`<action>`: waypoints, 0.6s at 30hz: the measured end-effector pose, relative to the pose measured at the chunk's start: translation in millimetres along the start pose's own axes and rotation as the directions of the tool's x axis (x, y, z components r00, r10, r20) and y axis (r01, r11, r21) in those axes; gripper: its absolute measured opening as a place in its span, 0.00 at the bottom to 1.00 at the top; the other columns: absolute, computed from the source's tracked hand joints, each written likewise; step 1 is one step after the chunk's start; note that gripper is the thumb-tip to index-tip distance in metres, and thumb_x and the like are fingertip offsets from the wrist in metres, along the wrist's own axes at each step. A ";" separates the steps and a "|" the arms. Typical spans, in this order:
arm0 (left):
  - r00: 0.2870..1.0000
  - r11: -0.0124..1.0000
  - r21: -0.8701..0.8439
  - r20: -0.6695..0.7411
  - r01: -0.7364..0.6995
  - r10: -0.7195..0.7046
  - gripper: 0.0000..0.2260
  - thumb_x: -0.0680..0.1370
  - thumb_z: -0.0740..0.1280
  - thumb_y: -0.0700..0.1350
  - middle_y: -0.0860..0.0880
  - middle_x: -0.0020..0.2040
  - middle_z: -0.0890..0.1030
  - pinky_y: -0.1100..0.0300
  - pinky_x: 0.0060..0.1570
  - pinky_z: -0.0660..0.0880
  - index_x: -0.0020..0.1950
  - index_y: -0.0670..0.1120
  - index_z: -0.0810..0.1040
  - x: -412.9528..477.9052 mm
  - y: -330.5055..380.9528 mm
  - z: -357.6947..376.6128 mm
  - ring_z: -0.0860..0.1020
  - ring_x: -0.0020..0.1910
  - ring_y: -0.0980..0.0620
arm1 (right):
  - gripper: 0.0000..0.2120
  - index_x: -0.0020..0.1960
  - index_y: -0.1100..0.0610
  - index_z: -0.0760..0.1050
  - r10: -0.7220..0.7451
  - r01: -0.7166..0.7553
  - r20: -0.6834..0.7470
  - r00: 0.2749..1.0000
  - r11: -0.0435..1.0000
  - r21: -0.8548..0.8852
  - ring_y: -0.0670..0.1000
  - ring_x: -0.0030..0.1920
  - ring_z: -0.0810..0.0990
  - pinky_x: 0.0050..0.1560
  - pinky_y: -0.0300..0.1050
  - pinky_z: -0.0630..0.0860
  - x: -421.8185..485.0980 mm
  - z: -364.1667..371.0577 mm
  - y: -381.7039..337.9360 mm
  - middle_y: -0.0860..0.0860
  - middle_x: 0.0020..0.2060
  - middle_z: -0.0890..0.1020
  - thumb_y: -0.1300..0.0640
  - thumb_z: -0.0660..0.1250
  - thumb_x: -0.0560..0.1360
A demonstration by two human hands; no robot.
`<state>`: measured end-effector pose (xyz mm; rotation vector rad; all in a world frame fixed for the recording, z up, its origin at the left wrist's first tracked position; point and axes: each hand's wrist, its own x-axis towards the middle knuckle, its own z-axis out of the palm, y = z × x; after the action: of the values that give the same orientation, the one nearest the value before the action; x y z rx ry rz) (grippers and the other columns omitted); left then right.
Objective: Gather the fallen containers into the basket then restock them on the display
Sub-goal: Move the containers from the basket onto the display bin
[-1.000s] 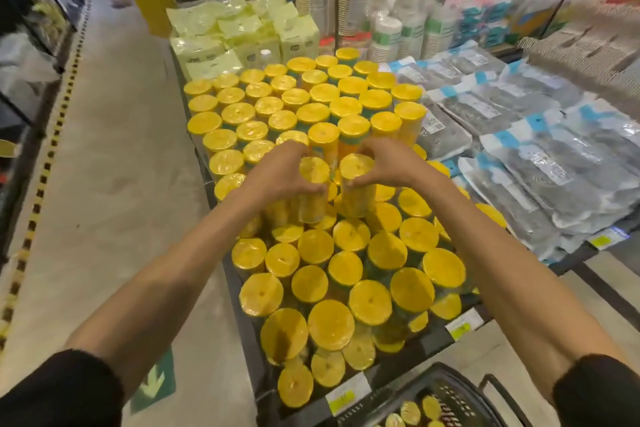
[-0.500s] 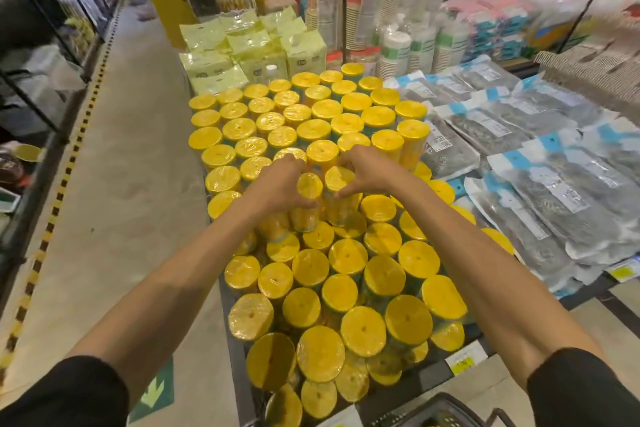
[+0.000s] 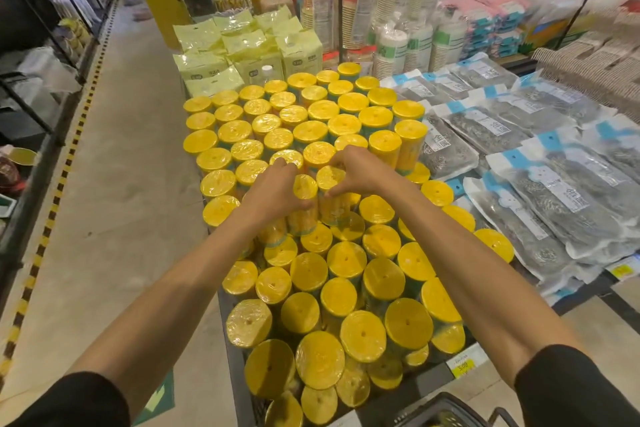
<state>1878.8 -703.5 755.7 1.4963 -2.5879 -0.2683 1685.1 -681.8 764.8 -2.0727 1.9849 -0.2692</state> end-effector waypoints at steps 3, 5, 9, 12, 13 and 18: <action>1.000 1.000 -0.003 -0.017 0.004 -0.004 0.32 0.68 0.77 0.60 0.45 0.59 0.73 0.52 0.48 0.75 0.64 0.43 0.74 -1.6 -0.3 1.4 0.75 0.54 0.45 | 0.38 0.66 0.57 0.76 0.012 -0.012 -0.007 1.000 1.000 0.004 0.54 0.58 0.78 0.52 0.49 0.79 -0.8 1.2 0.0 0.53 0.60 0.79 0.40 0.80 0.62; 0.999 1.000 -0.002 -0.035 0.000 0.000 0.32 0.68 0.76 0.60 0.45 0.60 0.72 0.51 0.48 0.75 0.64 0.43 0.73 -2.8 -0.2 2.7 0.75 0.54 0.45 | 0.39 0.67 0.57 0.75 0.018 -0.018 -0.004 1.000 1.000 0.007 0.54 0.59 0.77 0.53 0.50 0.79 -1.4 2.4 0.1 0.54 0.61 0.79 0.40 0.79 0.62; 0.999 1.000 0.000 -0.039 -0.011 0.011 0.32 0.69 0.76 0.60 0.44 0.61 0.72 0.49 0.50 0.76 0.65 0.43 0.72 -4.8 -1.3 5.3 0.75 0.56 0.44 | 0.41 0.69 0.57 0.73 0.042 -0.043 0.010 0.999 0.999 0.012 0.55 0.61 0.76 0.55 0.50 0.78 -3.5 4.6 0.2 0.54 0.63 0.77 0.39 0.79 0.62; 1.000 1.000 -0.008 -0.008 -0.026 0.025 0.32 0.70 0.74 0.61 0.45 0.61 0.71 0.50 0.49 0.76 0.67 0.44 0.71 -5.8 -3.7 3.5 0.75 0.56 0.44 | 0.42 0.71 0.55 0.70 0.059 -0.059 0.011 0.998 0.998 0.003 0.55 0.64 0.74 0.59 0.50 0.76 -6.4 5.3 -1.5 0.54 0.66 0.74 0.40 0.79 0.63; 1.000 0.999 -0.012 0.007 -0.031 0.031 0.32 0.70 0.74 0.61 0.45 0.61 0.71 0.50 0.49 0.76 0.67 0.45 0.71 -6.1 -4.3 1.2 0.76 0.56 0.44 | 0.42 0.72 0.55 0.69 0.067 -0.067 0.014 0.998 0.998 -0.005 0.55 0.65 0.73 0.60 0.49 0.75 -7.6 5.2 -2.4 0.54 0.67 0.73 0.41 0.79 0.64; 0.995 0.993 0.079 0.060 -0.082 0.078 0.26 0.74 0.70 0.59 0.45 0.60 0.74 0.49 0.48 0.76 0.66 0.46 0.73 -10.0 -4.8 -15.8 0.76 0.56 0.44 | 0.40 0.74 0.55 0.65 0.128 -0.127 0.019 0.992 0.991 -0.030 0.56 0.66 0.71 0.61 0.49 0.73 -20.9 3.2 -9.6 0.56 0.68 0.71 0.45 0.77 0.68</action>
<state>1891.2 -698.5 769.7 1.4259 -2.7268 -0.2013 1694.1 -660.5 765.6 -1.9466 2.1099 -0.1943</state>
